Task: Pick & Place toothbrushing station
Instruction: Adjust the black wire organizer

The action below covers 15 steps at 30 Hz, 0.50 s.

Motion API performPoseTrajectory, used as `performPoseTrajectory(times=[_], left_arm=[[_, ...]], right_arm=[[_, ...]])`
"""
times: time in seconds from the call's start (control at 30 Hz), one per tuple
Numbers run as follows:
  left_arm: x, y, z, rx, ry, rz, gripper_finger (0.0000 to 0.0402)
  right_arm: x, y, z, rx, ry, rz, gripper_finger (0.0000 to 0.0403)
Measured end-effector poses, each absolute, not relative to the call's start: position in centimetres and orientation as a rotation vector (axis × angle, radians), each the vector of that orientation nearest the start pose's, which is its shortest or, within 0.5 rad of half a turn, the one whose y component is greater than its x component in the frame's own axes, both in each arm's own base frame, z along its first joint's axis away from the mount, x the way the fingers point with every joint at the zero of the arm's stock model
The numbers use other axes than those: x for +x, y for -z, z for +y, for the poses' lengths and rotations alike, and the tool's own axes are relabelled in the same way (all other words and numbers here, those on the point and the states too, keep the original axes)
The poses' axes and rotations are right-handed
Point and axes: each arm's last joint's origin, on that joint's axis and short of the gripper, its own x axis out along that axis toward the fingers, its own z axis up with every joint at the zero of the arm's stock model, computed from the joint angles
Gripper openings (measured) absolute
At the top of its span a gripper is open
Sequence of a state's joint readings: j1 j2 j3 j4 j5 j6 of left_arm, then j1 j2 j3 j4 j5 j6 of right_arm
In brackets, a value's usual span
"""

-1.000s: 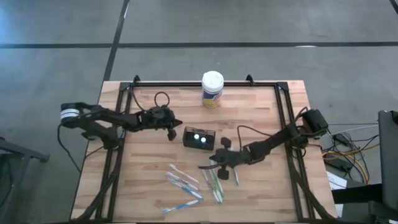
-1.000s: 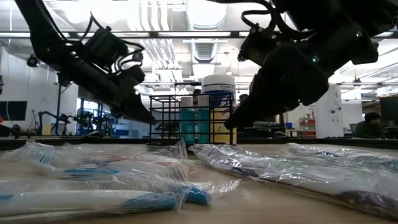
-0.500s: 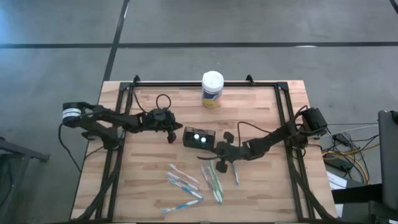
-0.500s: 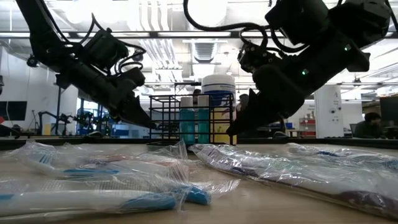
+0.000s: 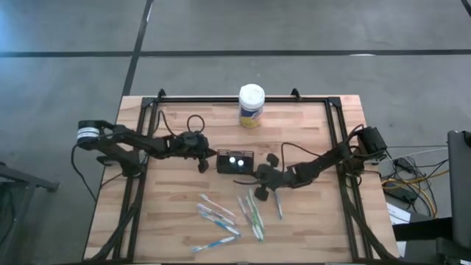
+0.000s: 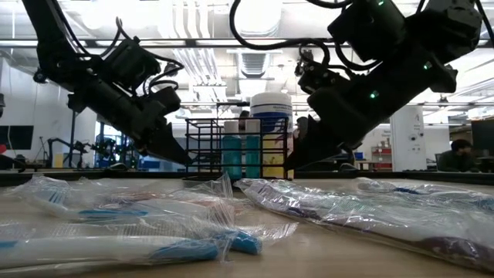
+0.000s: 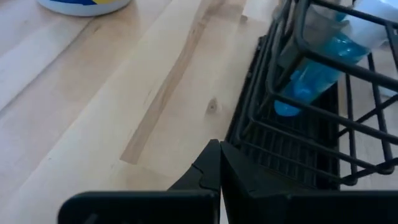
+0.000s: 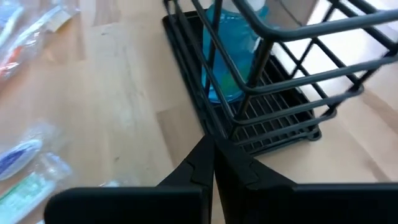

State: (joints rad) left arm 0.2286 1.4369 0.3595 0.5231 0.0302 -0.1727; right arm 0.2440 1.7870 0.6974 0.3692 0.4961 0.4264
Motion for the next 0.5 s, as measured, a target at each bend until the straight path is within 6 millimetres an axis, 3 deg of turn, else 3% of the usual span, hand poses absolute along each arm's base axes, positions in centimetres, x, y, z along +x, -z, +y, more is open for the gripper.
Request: performPoseTrajectory(times=[0.5], left_arm=[[23.15,-12.69,5.08,-0.227,-0.230,0.535,0.0002]], right_arm=[[30.78,-11.04,5.81,0.163,0.409,0.598,0.0008]])
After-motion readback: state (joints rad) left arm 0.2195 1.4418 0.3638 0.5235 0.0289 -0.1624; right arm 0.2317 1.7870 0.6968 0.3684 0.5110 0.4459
